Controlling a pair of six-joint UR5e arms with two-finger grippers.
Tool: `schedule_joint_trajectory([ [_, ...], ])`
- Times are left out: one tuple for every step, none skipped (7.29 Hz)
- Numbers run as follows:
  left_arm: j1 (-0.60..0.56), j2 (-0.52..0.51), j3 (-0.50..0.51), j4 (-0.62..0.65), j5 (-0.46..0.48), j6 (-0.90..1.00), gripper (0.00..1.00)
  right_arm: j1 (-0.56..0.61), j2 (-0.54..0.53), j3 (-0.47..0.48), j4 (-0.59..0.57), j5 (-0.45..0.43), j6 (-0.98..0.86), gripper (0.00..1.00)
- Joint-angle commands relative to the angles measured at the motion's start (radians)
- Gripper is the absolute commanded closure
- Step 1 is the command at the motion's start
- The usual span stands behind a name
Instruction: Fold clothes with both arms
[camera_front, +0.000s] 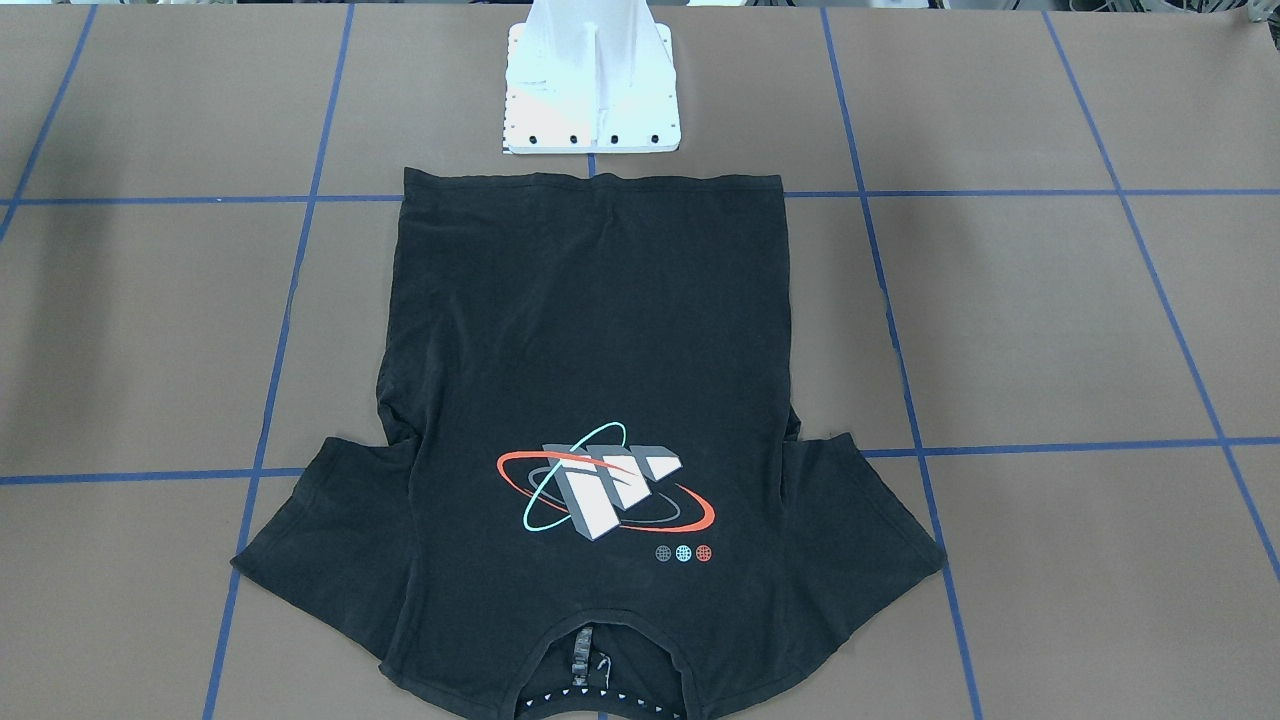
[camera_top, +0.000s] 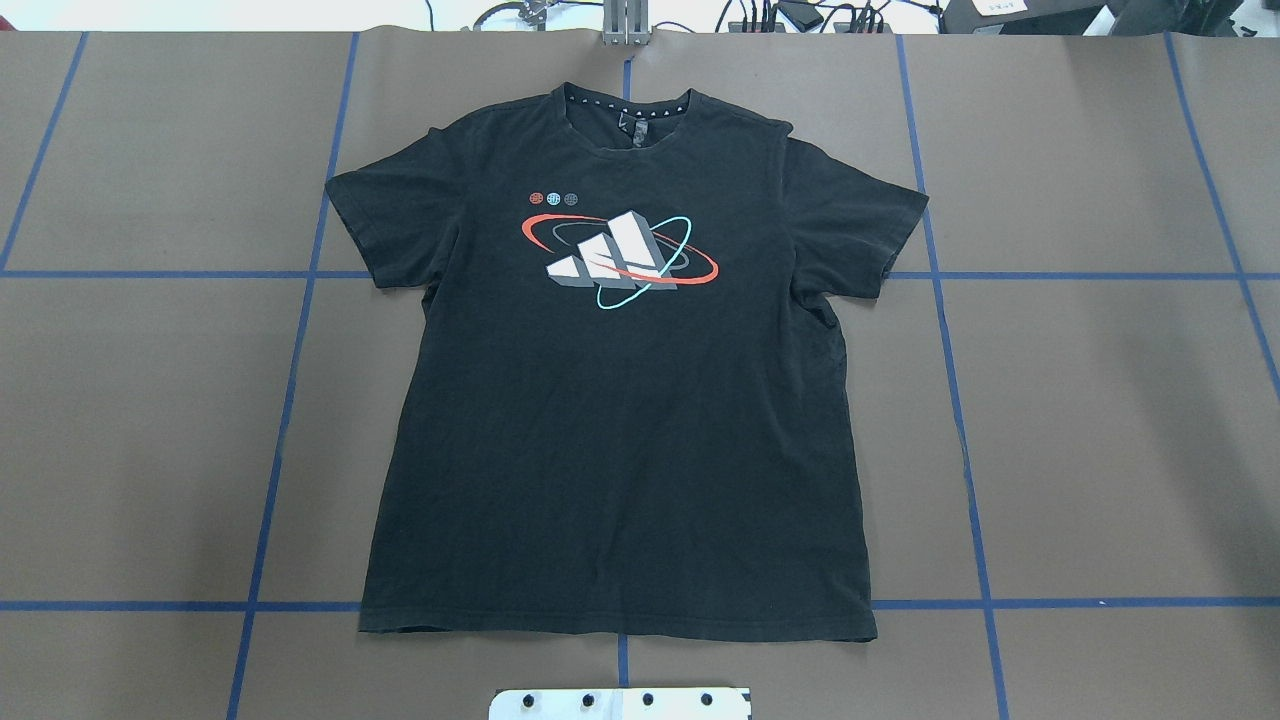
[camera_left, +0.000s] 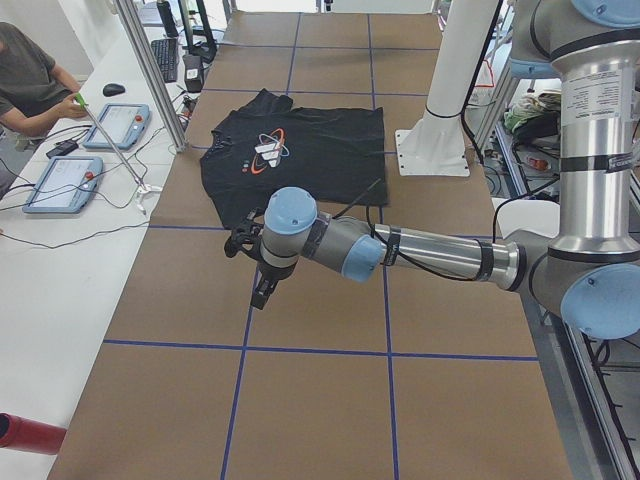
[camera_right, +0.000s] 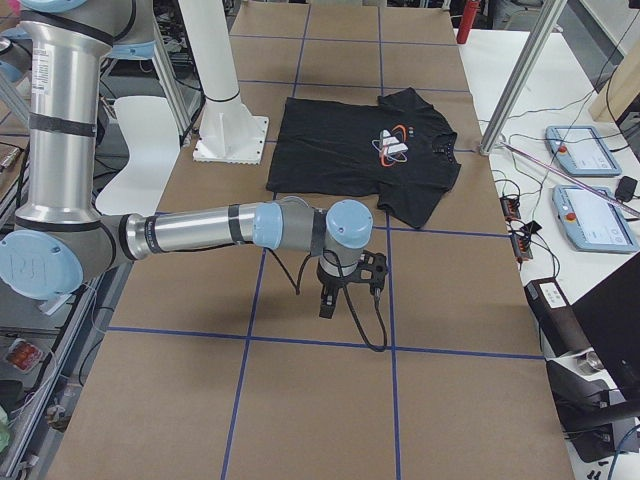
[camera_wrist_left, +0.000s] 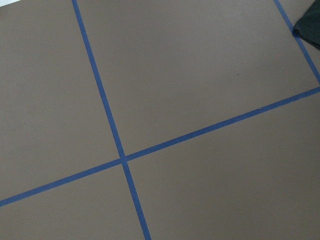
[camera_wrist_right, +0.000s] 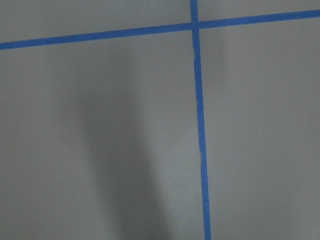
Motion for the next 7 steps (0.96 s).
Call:
schedule_joint_trajectory([
  [0.001,0.008,-0.020,-0.022,0.014,0.004,0.00,0.005,0.003,-0.008,0.005,-0.037,-0.133,0.00],
  [0.003,0.027,-0.027,-0.036,0.011,0.005,0.00,0.005,-0.006,-0.003,0.003,-0.031,-0.130,0.00],
  [0.004,0.027,-0.047,-0.034,0.006,0.002,0.00,0.005,-0.002,-0.008,0.005,-0.032,-0.128,0.00],
  [0.006,0.034,-0.073,-0.036,-0.001,0.005,0.00,0.003,0.006,-0.006,0.008,-0.034,-0.130,0.00],
  [0.007,0.060,-0.077,-0.042,0.000,0.014,0.00,0.003,0.002,-0.013,0.061,-0.029,-0.128,0.00],
  [0.007,0.060,-0.080,-0.041,0.000,0.013,0.00,0.003,-0.006,-0.028,0.095,-0.026,-0.128,0.00],
  [0.007,0.062,-0.070,-0.047,-0.001,0.002,0.00,-0.003,0.003,-0.029,0.123,-0.022,-0.128,0.00],
])
